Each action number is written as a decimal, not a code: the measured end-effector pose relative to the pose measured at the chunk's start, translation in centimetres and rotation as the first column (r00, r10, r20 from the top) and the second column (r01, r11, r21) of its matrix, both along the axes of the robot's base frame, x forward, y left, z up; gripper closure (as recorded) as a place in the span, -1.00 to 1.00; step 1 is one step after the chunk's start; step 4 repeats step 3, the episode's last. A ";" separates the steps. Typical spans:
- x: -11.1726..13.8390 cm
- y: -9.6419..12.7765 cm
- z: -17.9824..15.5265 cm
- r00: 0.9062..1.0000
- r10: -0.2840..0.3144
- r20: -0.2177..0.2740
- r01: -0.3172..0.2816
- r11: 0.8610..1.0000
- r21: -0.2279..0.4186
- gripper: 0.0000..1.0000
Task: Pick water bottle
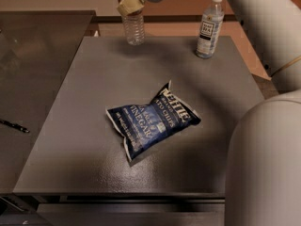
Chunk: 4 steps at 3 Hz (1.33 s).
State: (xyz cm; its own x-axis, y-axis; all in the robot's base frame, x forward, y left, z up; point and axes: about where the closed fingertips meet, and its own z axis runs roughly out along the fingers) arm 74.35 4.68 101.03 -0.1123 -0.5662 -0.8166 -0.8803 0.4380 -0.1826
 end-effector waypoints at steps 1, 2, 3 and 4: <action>-1.8 -1.3 2.8 0.999 0.021 0.030 -0.020 1.000 -0.006 1.00; -5.6 -4.5 8.0 0.993 0.060 0.104 -0.060 0.998 -0.006 1.00; -5.7 -4.6 8.0 0.993 0.062 0.105 -0.062 0.998 -0.006 1.00; -5.7 -4.6 8.0 0.993 0.062 0.105 -0.062 0.998 -0.006 1.00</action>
Offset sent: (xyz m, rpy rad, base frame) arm -0.0646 -0.0606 0.1029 -0.0061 -0.1365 0.0468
